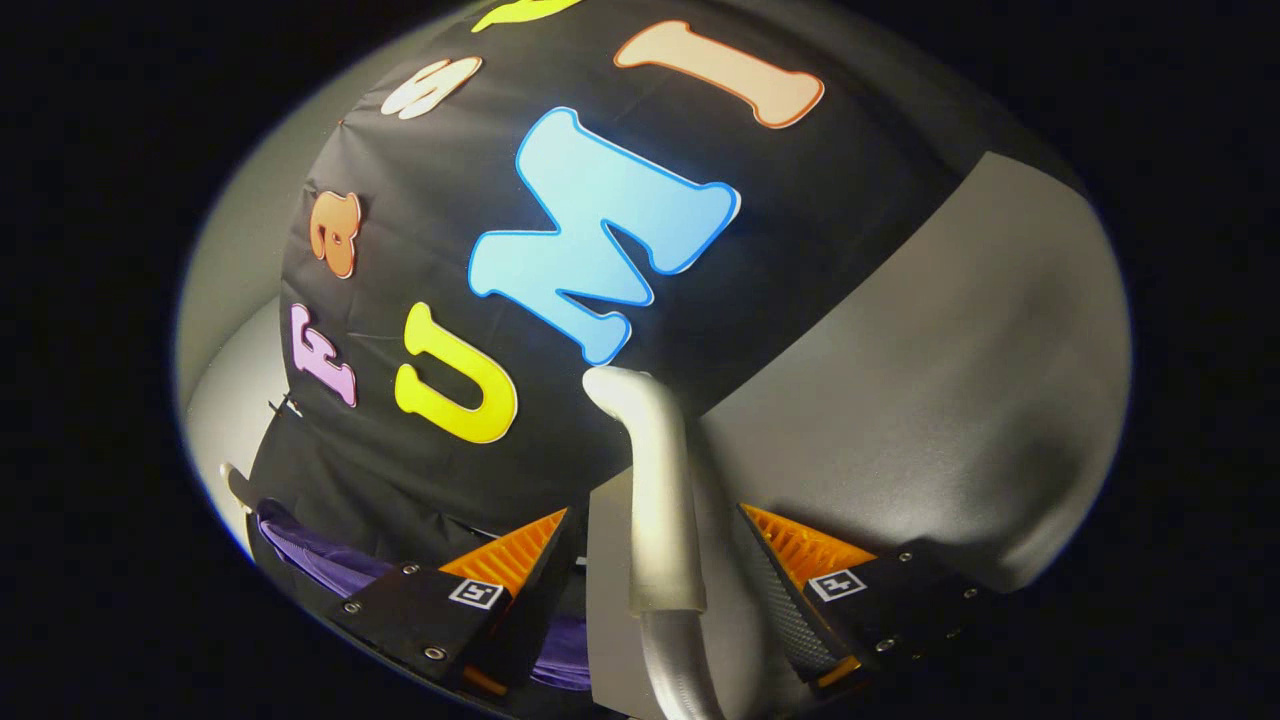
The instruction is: Iron the clothes twice with a garment steamer, once on the left side and once on the right side.
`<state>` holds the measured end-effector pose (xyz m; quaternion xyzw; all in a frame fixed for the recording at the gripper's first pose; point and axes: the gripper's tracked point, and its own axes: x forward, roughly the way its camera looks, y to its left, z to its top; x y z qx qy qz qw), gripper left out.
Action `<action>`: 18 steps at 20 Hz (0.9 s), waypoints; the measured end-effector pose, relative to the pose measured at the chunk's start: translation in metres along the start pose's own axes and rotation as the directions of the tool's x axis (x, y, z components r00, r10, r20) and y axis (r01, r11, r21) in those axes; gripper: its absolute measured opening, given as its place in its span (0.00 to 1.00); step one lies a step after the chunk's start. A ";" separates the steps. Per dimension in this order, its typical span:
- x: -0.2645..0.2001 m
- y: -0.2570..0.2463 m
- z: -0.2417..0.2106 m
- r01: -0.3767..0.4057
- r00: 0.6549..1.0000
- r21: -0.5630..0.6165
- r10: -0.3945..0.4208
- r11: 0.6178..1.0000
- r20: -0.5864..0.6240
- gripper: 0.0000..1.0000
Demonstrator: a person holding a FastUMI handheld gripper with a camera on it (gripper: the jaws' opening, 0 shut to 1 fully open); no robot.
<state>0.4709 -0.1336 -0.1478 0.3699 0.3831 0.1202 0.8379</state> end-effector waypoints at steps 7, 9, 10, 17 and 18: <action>0.021 -0.003 -0.002 -0.014 0.997 0.106 0.022 0.994 -0.076 0.81; 0.022 -0.001 -0.006 -0.033 0.994 0.136 0.046 0.990 -0.098 0.62; 0.022 -0.001 -0.008 -0.030 0.993 0.142 0.045 0.989 -0.105 0.48; 0.020 0.003 -0.007 -0.029 0.993 0.139 0.045 0.990 -0.108 0.30; 0.018 0.003 -0.008 -0.022 0.994 0.126 0.035 0.992 -0.103 0.30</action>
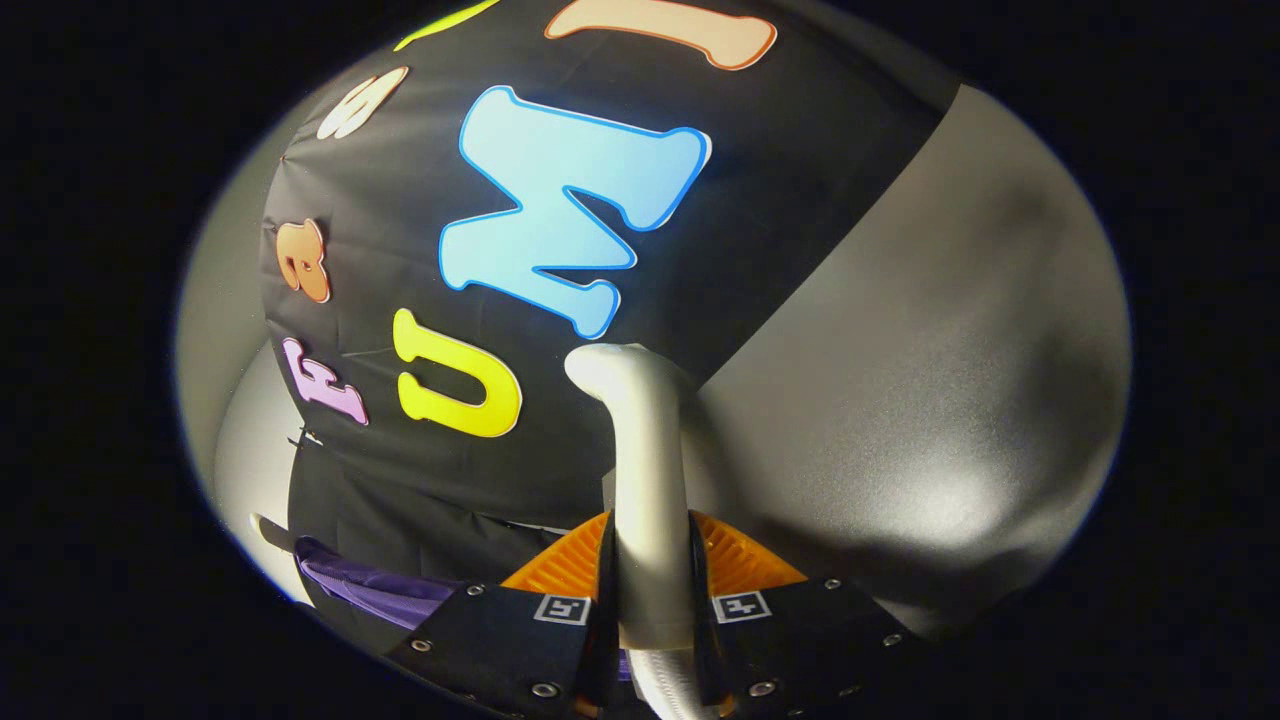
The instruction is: Iron the clothes twice with a garment steamer, once on the left side and once on the right side.
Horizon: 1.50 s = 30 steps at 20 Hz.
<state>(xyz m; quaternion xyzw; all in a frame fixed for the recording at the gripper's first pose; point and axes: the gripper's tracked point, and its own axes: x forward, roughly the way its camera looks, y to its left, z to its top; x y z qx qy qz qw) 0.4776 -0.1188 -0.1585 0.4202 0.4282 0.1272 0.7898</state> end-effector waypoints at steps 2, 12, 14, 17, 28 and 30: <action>-0.007 0.002 -0.001 0.029 0.999 -0.048 -0.027 0.998 0.037 0.30; -0.071 0.049 -0.058 0.066 0.981 -0.237 -0.019 0.969 0.195 0.30; -0.084 0.066 -0.070 0.060 0.971 -0.255 0.002 0.965 0.238 0.29; -0.108 0.085 -0.094 0.104 0.948 -0.281 -0.009 0.954 0.320 0.29; -0.154 0.129 -0.232 0.283 0.839 -0.354 -0.051 0.891 0.542 0.30; -0.159 0.140 -0.248 0.302 0.814 -0.360 -0.042 0.883 0.580 0.30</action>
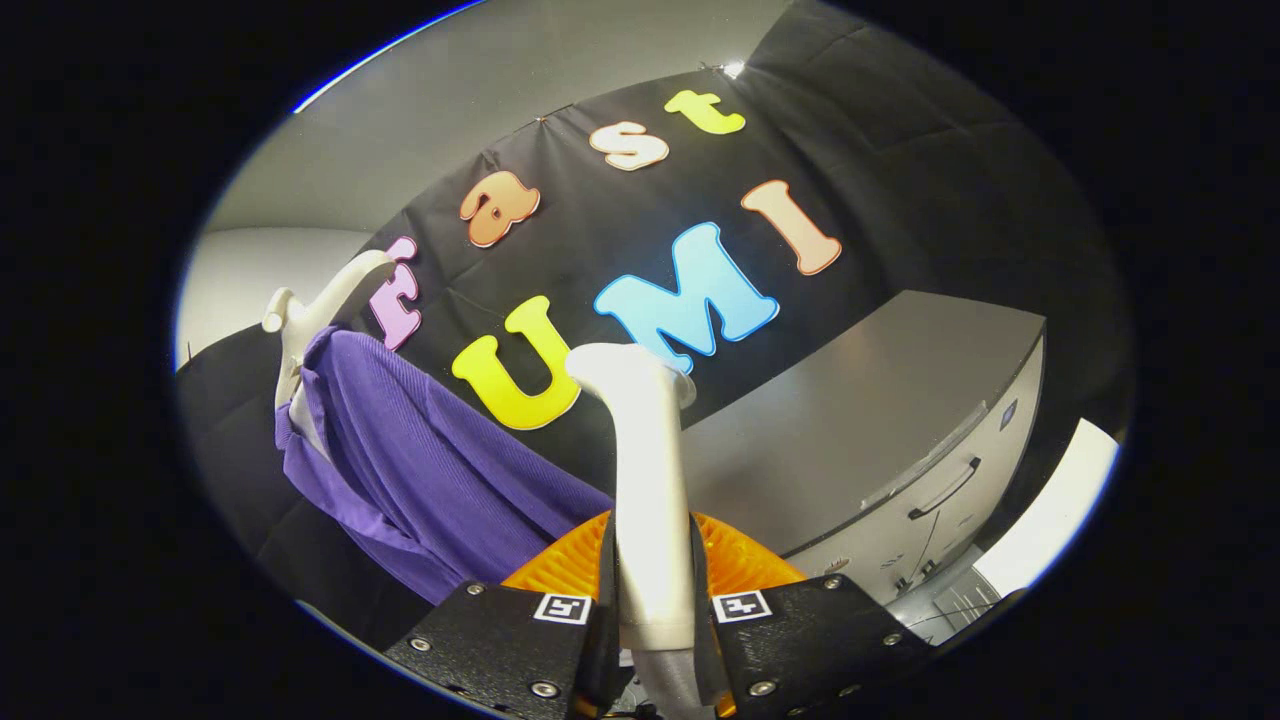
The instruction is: Iron the clothes twice with a garment steamer, once on the left side and once on the right side.
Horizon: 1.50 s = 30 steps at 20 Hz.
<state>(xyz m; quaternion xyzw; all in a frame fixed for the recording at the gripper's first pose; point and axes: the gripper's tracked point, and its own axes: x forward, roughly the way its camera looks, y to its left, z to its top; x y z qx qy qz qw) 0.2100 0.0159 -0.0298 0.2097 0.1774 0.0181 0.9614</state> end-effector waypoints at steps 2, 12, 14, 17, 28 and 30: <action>-0.013 0.015 -0.002 0.000 0.999 -0.038 0.002 0.999 0.041 0.30; -0.045 0.089 -0.001 -0.028 0.971 -0.277 0.091 0.961 0.219 0.30; -0.048 0.099 -0.001 -0.023 0.966 -0.306 0.100 0.952 0.238 0.30; -0.055 0.112 0.003 0.001 0.953 -0.340 0.103 0.940 0.285 0.30; -0.060 0.165 -0.014 0.047 0.919 -0.545 0.178 0.837 0.352 0.30; -0.054 0.176 -0.030 0.026 0.926 -0.572 0.196 0.820 0.322 0.30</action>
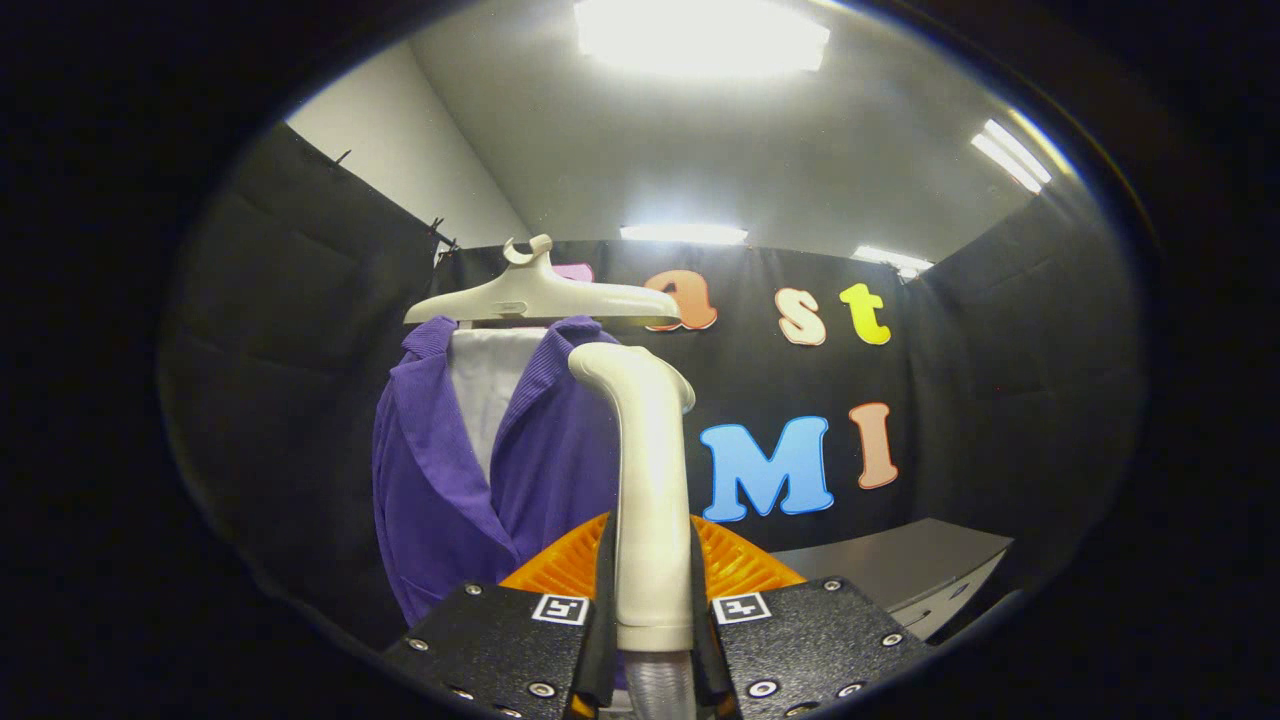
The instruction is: Iron the clothes twice with a garment steamer, once on the left side and once on the right side.
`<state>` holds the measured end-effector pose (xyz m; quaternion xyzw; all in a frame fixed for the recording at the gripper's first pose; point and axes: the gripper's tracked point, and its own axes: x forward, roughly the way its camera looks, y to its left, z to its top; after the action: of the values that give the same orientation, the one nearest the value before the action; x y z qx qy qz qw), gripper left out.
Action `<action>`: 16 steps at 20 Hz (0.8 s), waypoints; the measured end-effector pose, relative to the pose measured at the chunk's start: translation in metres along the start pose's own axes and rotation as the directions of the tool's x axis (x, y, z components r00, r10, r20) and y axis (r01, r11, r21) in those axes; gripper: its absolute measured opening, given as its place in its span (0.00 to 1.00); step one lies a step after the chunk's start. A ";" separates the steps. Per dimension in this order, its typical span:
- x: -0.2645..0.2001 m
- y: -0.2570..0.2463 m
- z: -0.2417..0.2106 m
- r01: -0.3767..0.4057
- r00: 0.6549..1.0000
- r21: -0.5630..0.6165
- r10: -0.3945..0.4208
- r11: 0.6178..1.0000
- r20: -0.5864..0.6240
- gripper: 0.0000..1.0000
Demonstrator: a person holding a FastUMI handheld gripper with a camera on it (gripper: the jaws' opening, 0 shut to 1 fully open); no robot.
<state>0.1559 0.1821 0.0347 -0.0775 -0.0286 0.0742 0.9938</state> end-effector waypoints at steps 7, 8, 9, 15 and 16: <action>0.000 0.017 -0.037 -0.037 0.996 -0.060 0.032 0.998 -0.080 0.31; -0.002 0.017 -0.041 -0.040 0.996 -0.066 0.034 0.997 -0.087 0.31; -0.003 0.016 -0.044 -0.042 0.995 -0.073 0.035 0.996 -0.095 0.31; -0.017 0.011 -0.084 -0.060 0.986 -0.089 0.045 0.994 -0.161 0.31; -0.020 0.011 -0.091 -0.063 0.983 -0.098 0.045 0.993 -0.176 0.31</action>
<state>0.1412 0.1764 -0.0579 -0.1354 0.0565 0.0925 0.9848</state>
